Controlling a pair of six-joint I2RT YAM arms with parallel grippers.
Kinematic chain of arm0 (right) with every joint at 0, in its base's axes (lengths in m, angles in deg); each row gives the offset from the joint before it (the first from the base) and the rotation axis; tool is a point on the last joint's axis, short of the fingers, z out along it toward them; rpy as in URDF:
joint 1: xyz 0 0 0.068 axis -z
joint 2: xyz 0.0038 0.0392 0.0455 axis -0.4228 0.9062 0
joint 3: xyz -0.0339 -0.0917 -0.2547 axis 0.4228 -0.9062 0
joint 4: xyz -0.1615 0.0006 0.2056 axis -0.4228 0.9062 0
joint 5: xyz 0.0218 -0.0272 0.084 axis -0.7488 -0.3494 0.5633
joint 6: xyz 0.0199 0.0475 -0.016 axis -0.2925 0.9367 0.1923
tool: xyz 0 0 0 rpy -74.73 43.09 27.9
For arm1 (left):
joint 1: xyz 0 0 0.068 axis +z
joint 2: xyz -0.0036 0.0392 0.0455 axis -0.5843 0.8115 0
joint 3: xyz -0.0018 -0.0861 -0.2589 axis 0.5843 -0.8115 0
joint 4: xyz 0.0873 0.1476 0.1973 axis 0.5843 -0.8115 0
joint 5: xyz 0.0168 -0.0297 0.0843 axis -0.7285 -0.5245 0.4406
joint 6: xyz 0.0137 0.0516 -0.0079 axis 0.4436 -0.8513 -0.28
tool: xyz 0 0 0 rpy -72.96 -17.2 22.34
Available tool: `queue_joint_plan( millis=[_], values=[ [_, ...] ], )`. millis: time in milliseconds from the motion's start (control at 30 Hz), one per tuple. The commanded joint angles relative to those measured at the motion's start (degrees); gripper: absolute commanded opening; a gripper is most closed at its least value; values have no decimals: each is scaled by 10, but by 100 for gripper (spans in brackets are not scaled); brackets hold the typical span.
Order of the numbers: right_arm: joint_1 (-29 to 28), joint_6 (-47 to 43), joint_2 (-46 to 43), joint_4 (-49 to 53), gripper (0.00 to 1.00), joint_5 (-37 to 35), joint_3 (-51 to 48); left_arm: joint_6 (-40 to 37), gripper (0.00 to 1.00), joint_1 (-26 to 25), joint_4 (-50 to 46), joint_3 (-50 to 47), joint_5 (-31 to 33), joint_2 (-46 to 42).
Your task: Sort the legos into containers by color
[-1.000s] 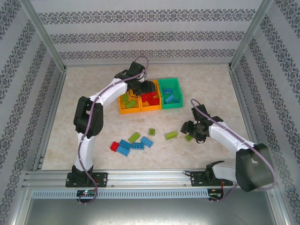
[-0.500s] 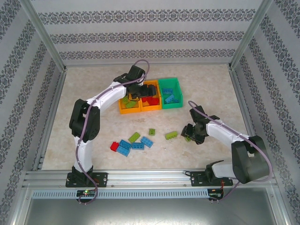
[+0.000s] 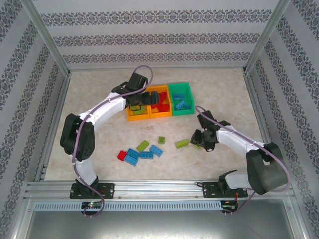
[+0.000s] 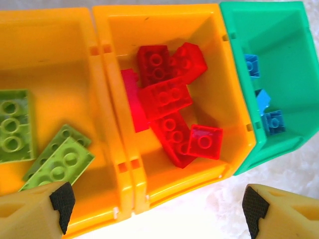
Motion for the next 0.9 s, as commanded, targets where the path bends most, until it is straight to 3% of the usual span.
queue_joint_plan(
  millis=[0,200,367,533,867],
  values=[
    [-26,-24,-9,-40,36,-4,61,-8,91,9,20,-34,49,-48],
    [-55,-31,85,-129,37,76,182,15,93,34,12,-123,80,-122],
    [-91,-42,208,-149,36,137,333,42,95,63,-29,-186,88,-170],
    [-112,-40,320,-158,36,191,476,20,95,68,-44,-254,87,-215],
    [-121,-24,474,-128,44,217,642,35,95,66,-56,-350,41,-260]
  ],
)
